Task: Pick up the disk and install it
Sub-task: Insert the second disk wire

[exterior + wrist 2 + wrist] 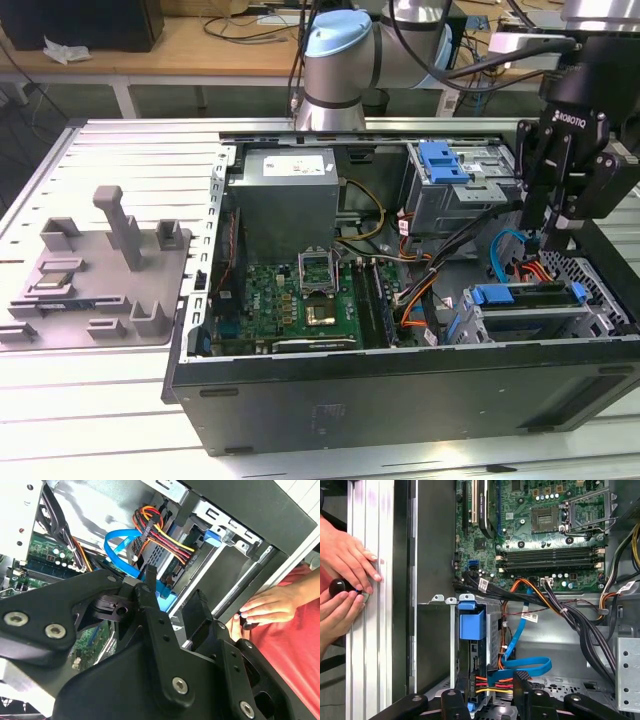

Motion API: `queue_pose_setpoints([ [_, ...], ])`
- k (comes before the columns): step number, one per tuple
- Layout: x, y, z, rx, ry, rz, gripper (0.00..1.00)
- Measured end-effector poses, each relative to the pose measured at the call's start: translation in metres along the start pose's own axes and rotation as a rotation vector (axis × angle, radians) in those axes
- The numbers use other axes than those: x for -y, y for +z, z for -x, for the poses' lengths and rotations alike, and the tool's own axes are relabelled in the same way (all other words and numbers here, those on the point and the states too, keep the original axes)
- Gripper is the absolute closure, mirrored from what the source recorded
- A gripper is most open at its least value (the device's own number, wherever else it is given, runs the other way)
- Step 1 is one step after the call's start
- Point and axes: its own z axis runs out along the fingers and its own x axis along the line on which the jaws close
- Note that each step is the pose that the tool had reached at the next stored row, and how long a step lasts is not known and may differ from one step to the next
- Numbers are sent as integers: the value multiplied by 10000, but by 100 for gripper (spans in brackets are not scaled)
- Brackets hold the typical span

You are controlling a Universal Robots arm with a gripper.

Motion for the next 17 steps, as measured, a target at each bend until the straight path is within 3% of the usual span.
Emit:
queue_pose_setpoints([
  [7,7,31,22,-46,-1,7,52],
  [9,7,38,24,-50,-1,7,60],
  [17,8,53,29,-43,-3,13,60],
])
